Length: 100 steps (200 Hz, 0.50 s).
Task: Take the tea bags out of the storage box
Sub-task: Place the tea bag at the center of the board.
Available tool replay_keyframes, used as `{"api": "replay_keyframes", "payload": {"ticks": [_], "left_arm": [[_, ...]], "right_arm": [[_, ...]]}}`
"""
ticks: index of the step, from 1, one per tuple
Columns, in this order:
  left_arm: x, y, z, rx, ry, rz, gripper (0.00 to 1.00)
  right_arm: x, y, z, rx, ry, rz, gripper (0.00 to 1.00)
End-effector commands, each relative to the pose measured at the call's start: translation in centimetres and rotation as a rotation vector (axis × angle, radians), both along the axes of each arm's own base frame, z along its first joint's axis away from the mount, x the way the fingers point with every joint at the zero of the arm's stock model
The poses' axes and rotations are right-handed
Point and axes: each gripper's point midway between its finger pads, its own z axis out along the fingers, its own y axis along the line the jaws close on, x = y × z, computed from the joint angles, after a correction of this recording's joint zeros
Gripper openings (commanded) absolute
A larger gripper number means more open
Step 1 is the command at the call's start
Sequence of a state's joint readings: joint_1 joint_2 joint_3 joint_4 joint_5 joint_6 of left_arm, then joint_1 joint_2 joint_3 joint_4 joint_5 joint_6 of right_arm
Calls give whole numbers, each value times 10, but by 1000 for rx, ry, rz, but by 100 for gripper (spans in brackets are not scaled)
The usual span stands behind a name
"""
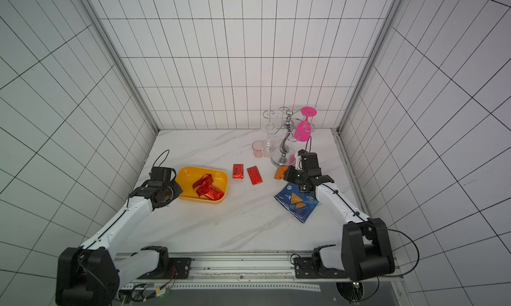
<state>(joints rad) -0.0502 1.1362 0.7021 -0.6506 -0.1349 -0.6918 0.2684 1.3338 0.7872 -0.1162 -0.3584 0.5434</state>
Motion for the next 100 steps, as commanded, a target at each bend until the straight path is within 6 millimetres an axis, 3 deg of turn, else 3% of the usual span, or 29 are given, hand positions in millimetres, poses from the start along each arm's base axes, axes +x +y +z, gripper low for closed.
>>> {"api": "replay_keyframes", "payload": {"ticks": [1,38,77,100], "left_arm": [[2,5,5,13,-32,18,0],[3,4,5,11,-32,15,0],[3,3,5,7,-33,12,0],[5,2,4,4,-31,9,0]], "right_arm": [[22,2,11,106,-67,-76,0],[31,4,-7,133,-11,-117,0],[16,3,-33,129,89,-131,0],[4,5,-43,142,130,-129,15]]}}
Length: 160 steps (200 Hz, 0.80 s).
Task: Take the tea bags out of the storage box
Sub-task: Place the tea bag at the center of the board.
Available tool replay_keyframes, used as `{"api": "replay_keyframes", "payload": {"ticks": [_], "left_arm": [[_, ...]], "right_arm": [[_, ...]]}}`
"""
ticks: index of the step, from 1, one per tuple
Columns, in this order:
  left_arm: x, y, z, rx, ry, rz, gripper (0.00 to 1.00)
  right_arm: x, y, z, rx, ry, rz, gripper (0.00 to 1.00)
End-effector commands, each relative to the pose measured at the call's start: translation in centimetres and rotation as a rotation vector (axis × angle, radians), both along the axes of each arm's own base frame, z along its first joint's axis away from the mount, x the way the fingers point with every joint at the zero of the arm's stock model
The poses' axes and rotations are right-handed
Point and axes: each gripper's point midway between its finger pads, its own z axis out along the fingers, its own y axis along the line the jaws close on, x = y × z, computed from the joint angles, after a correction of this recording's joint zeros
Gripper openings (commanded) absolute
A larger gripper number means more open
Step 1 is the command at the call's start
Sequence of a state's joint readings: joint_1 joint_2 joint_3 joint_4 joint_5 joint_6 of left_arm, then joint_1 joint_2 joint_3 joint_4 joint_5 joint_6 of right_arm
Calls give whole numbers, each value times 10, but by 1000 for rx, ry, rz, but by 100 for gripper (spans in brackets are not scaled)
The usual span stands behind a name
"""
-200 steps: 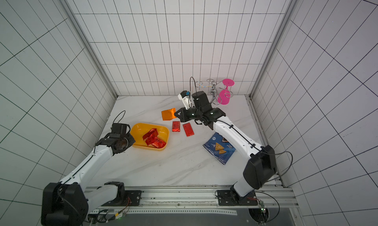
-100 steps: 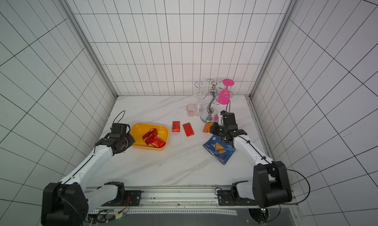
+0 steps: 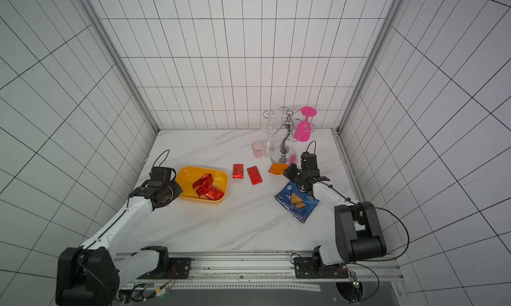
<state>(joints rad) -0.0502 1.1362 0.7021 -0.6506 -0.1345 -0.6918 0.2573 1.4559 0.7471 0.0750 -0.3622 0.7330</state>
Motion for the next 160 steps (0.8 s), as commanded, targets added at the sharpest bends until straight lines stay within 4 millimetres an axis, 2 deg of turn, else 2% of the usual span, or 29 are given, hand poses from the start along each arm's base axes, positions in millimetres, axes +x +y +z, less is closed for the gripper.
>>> {"api": "replay_keyframes", "payload": {"ticks": [1,29,42,61,84,115,135,160], "left_arm": [[5,3,4,4,-30,9,0],[6,1,4,-1,-30,4,0],[6,1,4,-1,-30,2,0],[5,1,4,-2,-34,4,0],[4,2,5,0,-36,6,0],[5,0,5,-6,-36,-2,0],[6,-3,4,-19,-42,-20,0],[9,-11,3,-48,-63,-54,0]], "right_arm": [[-18,3,-16,24,63,6,16],[-30,8,-27,14,118,43,30],[-32,2,-29,-11,122,21,34],[-33,-2,-21,-36,105,12,40],[-39,-7,-11,-79,126,20,56],[-51,-12,8,-128,80,52,57],[-57,11,37,-132,-76,172,53],[-82,73,69,-166,-223,434,51]]}}
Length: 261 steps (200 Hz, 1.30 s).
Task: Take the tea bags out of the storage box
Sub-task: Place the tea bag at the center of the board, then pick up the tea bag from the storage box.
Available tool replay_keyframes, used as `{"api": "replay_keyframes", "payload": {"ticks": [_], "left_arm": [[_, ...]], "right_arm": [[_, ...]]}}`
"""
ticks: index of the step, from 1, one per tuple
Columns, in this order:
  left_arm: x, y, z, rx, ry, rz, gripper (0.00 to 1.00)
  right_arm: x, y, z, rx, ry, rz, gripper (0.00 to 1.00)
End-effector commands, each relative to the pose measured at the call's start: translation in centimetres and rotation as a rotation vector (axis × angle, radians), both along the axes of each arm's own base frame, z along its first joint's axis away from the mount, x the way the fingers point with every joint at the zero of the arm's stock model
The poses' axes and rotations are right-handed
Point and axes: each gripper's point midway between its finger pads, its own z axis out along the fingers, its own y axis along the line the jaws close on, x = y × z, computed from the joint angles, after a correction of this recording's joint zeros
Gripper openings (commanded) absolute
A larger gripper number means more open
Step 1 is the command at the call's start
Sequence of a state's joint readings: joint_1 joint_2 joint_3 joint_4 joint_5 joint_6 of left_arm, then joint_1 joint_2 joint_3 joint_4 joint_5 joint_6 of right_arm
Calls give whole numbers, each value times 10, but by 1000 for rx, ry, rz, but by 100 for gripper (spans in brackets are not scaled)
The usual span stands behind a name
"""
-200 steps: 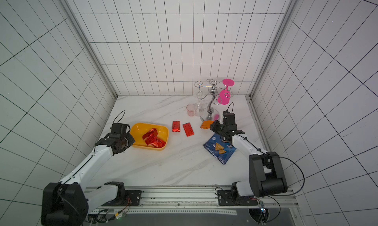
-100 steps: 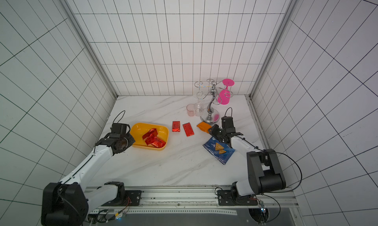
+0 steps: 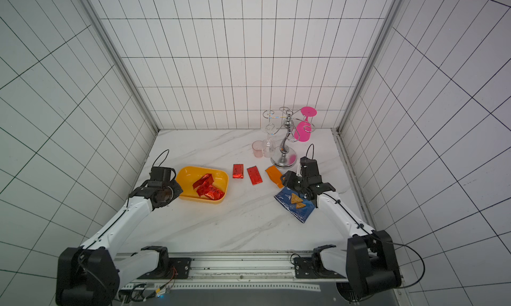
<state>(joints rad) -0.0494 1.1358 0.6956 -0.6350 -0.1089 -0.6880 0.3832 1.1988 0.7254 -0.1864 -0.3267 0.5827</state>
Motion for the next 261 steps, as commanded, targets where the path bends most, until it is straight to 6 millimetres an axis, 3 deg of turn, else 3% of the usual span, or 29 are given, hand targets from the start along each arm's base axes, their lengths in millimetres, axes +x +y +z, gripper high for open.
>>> {"api": "replay_keyframes", "payload": {"ticks": [1,19,49,98,128,158,205,261], "left_arm": [[7,-7,4,-29,-57,-40,0],[9,-15,5,-62,-93,-71,0],[9,-15,13,-59,-122,-76,0],[8,-16,11,-62,-122,-84,0],[8,-16,12,-59,-123,-82,0],[8,-15,10,-56,-117,-78,0],[7,-15,10,-55,-114,-77,0],[6,-14,11,-52,-115,-75,0]], "right_arm": [[-19,55,36,-43,-155,257,51],[-41,104,46,-68,-185,439,51],[-68,179,46,-114,-176,683,54],[-55,261,8,-246,-38,677,61],[-35,284,-15,-256,39,594,63],[-25,306,-21,-214,72,565,64],[-15,323,-37,-208,123,508,62],[-17,332,-51,-208,175,520,46]]}}
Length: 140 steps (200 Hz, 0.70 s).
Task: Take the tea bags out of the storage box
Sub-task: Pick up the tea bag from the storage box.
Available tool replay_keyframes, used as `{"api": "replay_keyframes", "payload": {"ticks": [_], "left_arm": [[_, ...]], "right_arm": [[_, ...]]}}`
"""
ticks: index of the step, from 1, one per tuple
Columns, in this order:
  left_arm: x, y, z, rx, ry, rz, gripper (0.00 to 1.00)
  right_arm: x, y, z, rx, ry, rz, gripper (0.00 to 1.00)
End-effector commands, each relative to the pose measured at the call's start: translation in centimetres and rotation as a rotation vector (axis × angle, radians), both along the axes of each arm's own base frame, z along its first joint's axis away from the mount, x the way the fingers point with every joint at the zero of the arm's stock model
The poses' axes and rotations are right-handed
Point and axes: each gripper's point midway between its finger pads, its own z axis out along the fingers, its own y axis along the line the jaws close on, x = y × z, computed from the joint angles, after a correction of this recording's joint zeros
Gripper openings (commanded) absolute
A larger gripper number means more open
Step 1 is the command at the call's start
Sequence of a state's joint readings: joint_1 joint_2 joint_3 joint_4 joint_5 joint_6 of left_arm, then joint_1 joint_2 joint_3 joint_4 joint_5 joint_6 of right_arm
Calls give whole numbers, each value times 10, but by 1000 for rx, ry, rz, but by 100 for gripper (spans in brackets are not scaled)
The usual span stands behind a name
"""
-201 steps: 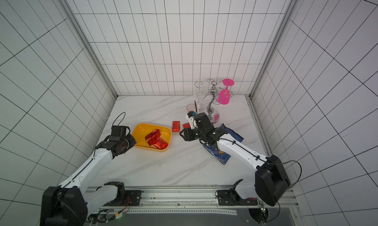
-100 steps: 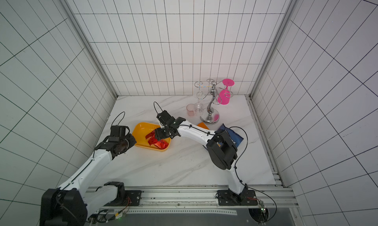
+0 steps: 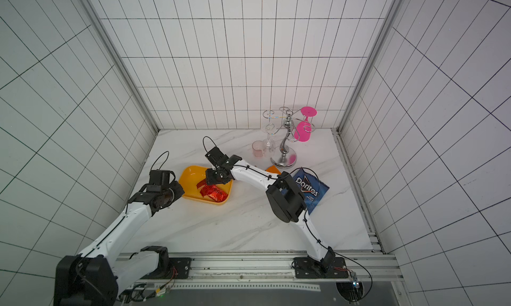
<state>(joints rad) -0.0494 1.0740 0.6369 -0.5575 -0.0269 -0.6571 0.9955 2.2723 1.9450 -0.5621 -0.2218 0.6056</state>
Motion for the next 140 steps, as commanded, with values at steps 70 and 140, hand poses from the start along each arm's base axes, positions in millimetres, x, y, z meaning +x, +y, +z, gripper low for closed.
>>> {"api": "replay_keyframes", "payload": {"ticks": [70,140], "left_arm": [[4,2,6,8,-38,3,0],[0,15,3,58,-10,70,0]], "right_arm": [[-5,5,3,-5,21,10,14],[-7,7,69,104,-71,67,0]]}}
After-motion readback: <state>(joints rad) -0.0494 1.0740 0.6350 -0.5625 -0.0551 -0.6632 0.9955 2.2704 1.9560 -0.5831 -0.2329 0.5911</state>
